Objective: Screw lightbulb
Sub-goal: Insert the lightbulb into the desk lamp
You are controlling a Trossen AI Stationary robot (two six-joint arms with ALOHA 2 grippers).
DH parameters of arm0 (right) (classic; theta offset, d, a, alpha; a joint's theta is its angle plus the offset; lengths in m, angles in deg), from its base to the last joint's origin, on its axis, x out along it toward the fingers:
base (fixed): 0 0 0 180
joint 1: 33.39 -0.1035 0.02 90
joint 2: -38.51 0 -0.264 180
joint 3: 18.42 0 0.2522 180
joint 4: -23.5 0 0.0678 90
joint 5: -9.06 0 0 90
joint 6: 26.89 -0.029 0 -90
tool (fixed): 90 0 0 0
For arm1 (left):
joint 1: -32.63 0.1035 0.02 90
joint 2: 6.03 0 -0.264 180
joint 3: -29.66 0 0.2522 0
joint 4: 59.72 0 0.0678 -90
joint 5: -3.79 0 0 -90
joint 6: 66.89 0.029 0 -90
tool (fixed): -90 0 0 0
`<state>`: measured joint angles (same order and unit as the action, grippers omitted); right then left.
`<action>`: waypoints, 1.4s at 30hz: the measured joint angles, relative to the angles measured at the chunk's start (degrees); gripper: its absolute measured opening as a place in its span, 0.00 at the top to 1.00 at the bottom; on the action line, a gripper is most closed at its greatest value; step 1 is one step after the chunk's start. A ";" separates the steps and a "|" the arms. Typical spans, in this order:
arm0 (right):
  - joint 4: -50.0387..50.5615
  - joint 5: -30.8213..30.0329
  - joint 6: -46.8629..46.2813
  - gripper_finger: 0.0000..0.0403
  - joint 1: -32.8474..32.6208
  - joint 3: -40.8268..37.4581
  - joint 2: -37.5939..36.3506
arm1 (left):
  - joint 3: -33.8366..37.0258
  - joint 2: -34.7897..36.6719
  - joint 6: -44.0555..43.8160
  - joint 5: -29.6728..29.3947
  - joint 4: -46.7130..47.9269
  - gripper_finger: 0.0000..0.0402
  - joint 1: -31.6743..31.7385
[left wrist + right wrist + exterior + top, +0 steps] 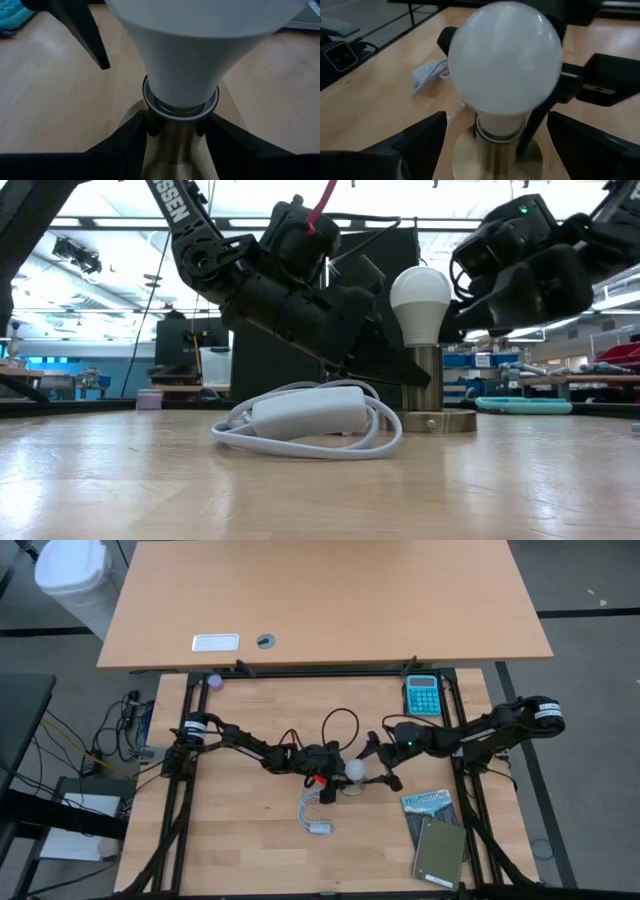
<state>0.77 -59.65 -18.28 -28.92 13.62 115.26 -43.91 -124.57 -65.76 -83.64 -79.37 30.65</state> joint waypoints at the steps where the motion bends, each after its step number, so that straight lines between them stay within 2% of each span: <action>1: -1.32 -0.52 -0.31 0.14 -0.05 -0.69 0.01 | 0.00 0.00 0.00 -0.01 -0.14 0.53 0.00; 7: -4.39 -1.08 -2.47 0.14 -0.75 -1.88 0.01 | 0.04 -0.07 -0.17 -0.50 -0.61 0.53 0.00; 11: -4.39 -1.42 -3.41 0.14 -2.27 -1.88 0.00 | 0.04 -0.07 -1.23 -1.58 -0.71 0.53 0.11; 17: -4.27 -5.08 -4.55 0.14 -4.10 -1.88 0.00 | 0.04 -0.07 -2.42 -3.54 -0.80 0.53 0.09; 42: -1.49 -10.87 -11.29 0.14 -9.12 -1.86 -0.07 | -0.07 -0.04 -4.17 -5.09 0.24 0.53 0.00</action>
<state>-0.72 -70.51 -29.57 -38.03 11.76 115.19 -43.98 -124.62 -69.94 -88.73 -79.13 30.65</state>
